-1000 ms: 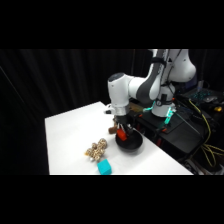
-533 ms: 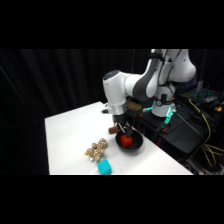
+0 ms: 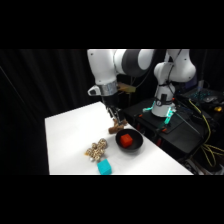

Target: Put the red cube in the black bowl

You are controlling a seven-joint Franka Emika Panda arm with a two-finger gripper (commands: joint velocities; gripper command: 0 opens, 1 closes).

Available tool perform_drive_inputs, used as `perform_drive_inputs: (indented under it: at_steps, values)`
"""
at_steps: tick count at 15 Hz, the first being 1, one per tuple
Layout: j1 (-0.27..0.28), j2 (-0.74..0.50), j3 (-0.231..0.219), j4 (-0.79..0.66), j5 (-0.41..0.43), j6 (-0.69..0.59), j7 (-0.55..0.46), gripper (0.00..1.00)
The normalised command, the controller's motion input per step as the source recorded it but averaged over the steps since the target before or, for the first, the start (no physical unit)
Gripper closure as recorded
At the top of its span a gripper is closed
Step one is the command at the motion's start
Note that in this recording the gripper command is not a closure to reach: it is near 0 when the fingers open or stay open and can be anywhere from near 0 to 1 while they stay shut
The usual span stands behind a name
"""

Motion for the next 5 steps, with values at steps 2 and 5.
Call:
perform_drive_inputs:
  at_steps: [2,5]
  values:
    - [-0.041,-0.16,-0.021,0.34,-0.109,-0.40,0.10,0.00]
    - [-0.028,-0.07,0.009,0.30,0.016,-0.30,-0.11,0.00]
